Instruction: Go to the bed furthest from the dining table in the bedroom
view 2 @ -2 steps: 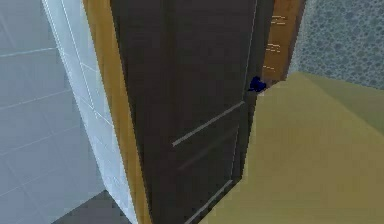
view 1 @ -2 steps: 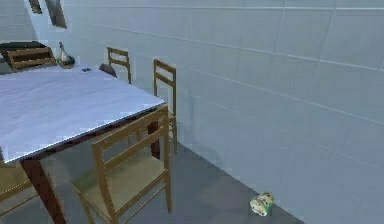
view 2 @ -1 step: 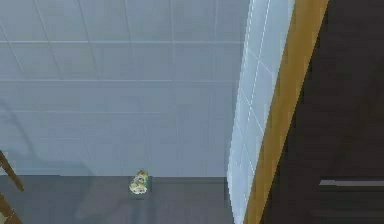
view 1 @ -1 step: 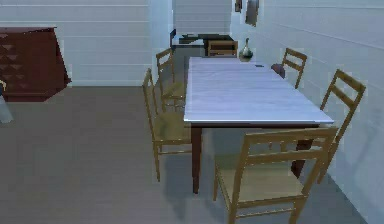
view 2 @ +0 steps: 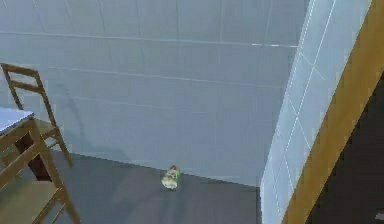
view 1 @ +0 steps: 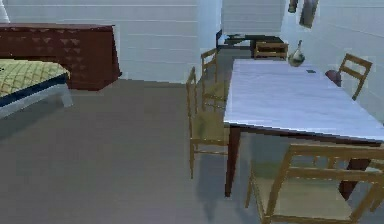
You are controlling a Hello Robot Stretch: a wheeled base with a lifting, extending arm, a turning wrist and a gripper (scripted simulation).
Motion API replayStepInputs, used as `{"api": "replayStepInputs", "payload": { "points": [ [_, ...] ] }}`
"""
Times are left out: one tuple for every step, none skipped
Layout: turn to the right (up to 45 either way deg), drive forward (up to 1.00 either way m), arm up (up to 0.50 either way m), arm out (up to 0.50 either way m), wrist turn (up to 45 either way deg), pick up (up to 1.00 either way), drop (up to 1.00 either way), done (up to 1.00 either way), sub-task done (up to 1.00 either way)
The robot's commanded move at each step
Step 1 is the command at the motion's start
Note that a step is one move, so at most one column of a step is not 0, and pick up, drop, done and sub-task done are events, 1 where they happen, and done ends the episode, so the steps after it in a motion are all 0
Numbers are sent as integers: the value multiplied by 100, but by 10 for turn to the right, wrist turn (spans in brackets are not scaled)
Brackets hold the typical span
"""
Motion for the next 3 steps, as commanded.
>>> {"api": "replayStepInputs", "payload": {
  "points": [
    [0,40,0,0,0,0,0,0,0],
    [-450,0,0,0,0,0,0,0,0],
    [-300,0,0,0,0,0,0,0,0]
  ]
}}
